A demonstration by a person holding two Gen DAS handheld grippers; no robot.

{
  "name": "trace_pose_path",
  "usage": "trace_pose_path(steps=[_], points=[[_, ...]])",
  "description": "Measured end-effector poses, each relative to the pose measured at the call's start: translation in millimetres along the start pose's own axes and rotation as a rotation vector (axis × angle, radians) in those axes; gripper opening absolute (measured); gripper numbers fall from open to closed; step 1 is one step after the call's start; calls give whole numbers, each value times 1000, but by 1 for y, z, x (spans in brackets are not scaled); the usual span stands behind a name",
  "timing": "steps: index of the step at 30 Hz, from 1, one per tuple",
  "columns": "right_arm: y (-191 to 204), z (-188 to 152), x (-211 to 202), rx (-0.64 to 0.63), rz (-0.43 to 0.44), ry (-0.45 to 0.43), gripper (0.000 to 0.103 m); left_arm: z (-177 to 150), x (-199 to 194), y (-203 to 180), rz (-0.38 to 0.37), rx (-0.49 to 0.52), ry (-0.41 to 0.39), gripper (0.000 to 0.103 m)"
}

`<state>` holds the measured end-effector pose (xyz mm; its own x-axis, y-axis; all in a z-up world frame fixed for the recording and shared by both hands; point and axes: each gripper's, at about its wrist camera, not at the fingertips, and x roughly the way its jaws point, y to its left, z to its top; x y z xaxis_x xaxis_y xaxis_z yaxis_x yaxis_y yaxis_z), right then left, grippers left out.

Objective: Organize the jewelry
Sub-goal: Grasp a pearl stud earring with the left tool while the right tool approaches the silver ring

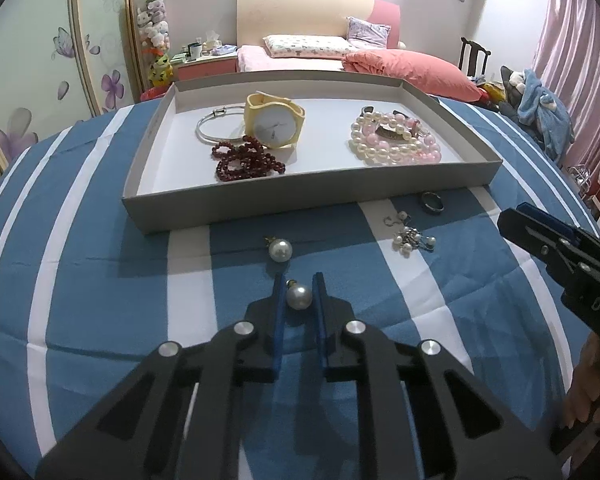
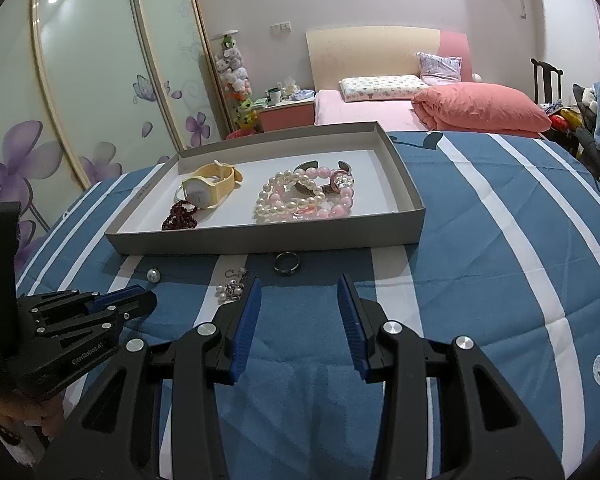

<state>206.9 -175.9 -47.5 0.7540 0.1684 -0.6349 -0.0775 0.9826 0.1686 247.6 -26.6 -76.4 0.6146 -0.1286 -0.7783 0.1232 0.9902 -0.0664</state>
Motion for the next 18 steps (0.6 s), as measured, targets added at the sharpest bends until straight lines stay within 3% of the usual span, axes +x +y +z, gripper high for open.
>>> trace_pose_path(steps=[18], points=[[14,14,53,-37,-47,192,36,8,-18,42,24,-88,-58,14]])
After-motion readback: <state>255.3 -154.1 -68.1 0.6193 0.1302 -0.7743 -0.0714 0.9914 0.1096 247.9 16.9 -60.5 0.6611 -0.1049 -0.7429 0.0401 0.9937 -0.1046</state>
